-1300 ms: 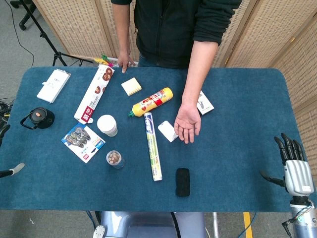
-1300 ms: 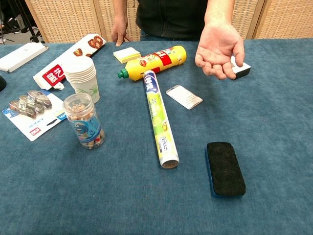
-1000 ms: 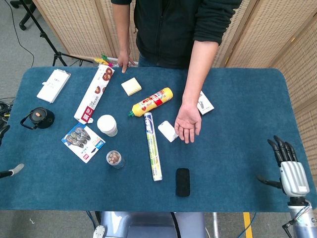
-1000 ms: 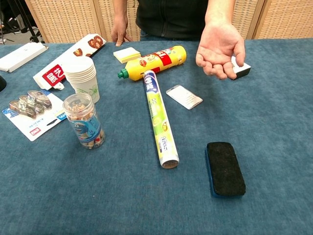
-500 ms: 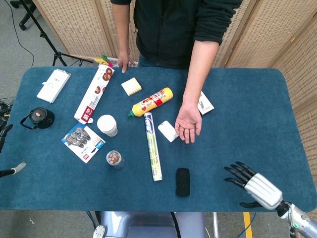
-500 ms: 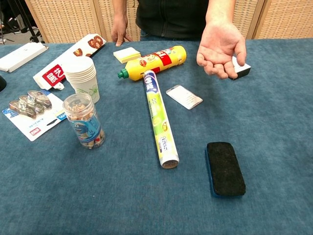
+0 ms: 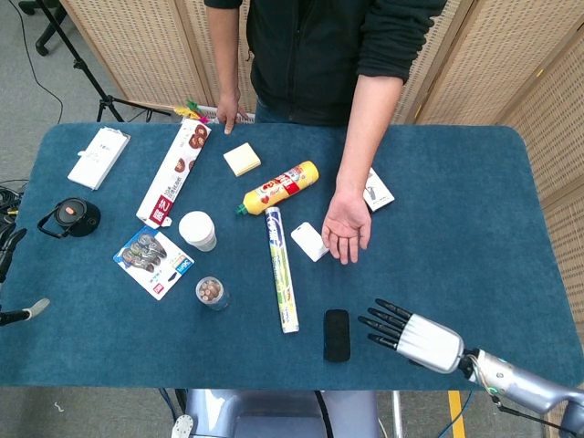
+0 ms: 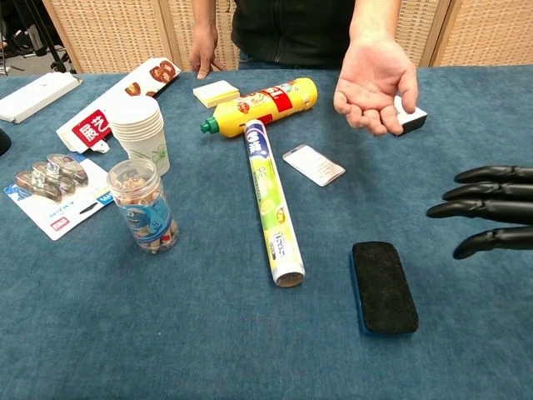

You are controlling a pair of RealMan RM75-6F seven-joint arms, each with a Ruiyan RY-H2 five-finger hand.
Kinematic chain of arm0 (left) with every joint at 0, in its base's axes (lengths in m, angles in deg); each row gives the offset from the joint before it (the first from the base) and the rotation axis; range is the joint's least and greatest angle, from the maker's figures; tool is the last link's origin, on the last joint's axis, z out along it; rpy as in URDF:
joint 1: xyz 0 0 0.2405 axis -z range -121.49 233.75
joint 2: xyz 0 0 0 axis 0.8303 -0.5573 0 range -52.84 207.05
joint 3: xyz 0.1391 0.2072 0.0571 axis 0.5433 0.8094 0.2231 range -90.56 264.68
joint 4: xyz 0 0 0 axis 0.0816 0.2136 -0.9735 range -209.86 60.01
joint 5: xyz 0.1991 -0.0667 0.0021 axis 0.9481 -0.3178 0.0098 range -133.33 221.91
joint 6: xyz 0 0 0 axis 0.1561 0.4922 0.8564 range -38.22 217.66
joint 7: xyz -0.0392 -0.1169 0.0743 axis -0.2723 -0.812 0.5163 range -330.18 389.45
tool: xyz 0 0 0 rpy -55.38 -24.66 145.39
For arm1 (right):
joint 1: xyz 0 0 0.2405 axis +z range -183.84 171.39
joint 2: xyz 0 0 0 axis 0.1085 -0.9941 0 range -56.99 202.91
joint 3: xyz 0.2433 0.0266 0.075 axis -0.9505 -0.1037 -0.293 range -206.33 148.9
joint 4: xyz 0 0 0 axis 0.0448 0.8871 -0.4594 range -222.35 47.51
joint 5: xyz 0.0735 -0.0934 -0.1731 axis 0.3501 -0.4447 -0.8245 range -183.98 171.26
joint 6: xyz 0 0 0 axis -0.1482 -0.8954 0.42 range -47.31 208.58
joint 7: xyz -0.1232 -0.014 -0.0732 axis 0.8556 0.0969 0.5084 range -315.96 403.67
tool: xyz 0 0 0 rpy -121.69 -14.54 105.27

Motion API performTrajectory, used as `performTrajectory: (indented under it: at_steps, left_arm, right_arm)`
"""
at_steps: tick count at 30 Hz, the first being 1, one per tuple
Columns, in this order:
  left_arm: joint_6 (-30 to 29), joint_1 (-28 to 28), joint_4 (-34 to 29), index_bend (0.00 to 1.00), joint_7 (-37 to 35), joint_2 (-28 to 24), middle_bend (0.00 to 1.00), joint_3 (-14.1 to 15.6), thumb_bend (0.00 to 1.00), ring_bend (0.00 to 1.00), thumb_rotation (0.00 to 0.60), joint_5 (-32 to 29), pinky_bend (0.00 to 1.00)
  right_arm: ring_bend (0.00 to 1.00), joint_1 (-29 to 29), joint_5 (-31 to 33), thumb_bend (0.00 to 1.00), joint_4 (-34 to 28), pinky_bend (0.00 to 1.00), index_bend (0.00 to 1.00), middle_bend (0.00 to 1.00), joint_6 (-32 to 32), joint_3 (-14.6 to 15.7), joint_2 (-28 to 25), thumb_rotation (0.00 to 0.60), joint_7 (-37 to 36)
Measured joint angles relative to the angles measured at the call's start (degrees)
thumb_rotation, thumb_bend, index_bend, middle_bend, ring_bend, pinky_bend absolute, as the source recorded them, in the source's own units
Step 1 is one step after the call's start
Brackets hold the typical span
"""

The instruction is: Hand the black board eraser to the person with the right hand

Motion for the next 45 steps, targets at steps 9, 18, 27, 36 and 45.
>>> performTrajectory:
  at_steps: [9, 18, 27, 36, 45]
  left_arm:
    - [0.2, 0.0, 0.0, 0.00, -0.1, -0.1, 0.00, 0.0, 0.00, 0.00, 0.600, -0.1, 0.00]
    - [0.3, 0.1, 0.1, 0.00, -0.3, -0.1, 0.00, 0.0, 0.00, 0.00, 0.600, -0.2, 0.00]
    - [0.4, 0.2, 0.2, 0.00, -0.9, -0.3, 0.00, 0.0, 0.00, 0.00, 0.600, -0.2, 0.00]
    - [0.3, 0.1, 0.3, 0.00, -1.8, -0.6, 0.00, -0.1, 0.00, 0.00, 0.600, -0.1, 0.00]
    - [0.2, 0.1, 0.2, 0.00, -2.2, -0.7, 0.00, -0.1, 0.00, 0.00, 0.600, -0.1, 0.00]
  right_arm:
    - [0.00, 3.9, 1.4, 0.00, -3.3, 0.00, 0.22, 0.00, 6.5, -0.4, 2.8, 0.600, 6.0]
    - [0.00, 6.8, 1.9, 0.00, -8.3, 0.00, 0.22, 0.00, 12.1, -0.1, 3.0, 0.600, 13.1]
    - [0.00, 9.4, 3.2, 0.00, -14.5, 0.00, 0.22, 0.00, 17.0, -0.4, 2.6, 0.600, 18.5]
    - [0.00, 11.4, 4.9, 0.00, -17.8, 0.00, 0.22, 0.00, 22.7, -1.0, 2.3, 0.600, 25.0]
    - [0.00, 12.5, 6.2, 0.00, -19.7, 0.00, 0.22, 0.00, 26.2, -0.8, 2.7, 0.600, 29.9]
